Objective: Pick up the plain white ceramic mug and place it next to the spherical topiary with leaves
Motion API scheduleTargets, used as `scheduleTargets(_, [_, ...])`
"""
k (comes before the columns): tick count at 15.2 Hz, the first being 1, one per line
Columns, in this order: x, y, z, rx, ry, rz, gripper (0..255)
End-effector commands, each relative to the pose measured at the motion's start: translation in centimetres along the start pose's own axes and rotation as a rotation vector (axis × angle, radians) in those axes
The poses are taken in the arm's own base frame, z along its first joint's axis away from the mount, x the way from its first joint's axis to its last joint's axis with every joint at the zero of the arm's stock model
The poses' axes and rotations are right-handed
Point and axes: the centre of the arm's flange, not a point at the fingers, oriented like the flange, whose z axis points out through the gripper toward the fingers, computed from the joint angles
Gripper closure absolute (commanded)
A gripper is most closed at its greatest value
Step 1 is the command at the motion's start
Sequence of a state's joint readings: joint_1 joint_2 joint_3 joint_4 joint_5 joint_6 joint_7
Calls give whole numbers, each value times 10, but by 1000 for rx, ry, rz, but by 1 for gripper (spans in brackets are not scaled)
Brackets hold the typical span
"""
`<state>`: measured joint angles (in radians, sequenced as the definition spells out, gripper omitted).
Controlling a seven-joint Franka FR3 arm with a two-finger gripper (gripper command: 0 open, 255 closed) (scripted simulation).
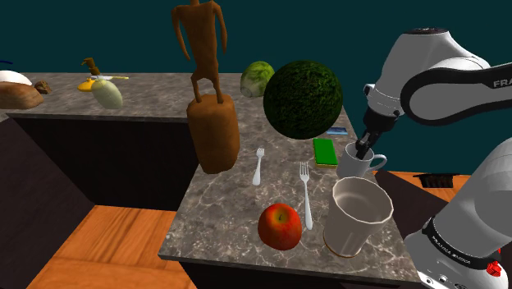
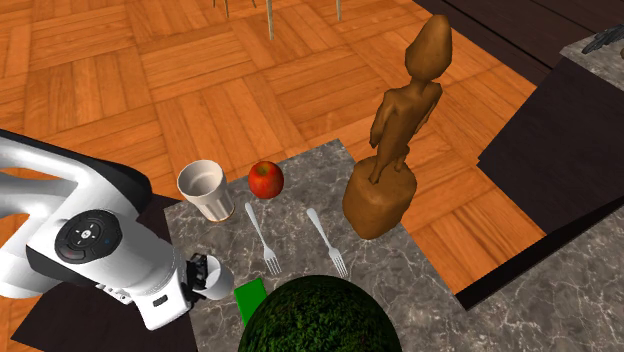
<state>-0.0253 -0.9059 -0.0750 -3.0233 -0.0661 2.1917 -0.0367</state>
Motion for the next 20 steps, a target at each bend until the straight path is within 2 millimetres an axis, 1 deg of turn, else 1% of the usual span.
scheduleTargets(1, [0,0,3,0,1,0,255])
scheduleTargets(7, [0,0,3,0,1,0,255])
scheduleTargets(8, [0,0,3,0,1,0,0])
scheduleTargets(13, [0,0,3,0,1,0,0])
scheduleTargets(16, [0,0,-37,0,1,0,0])
scheduleTargets(17, [0,0,-47,0,1,0,0])
scheduleTargets(20, [0,0,-47,0,1,0,0])
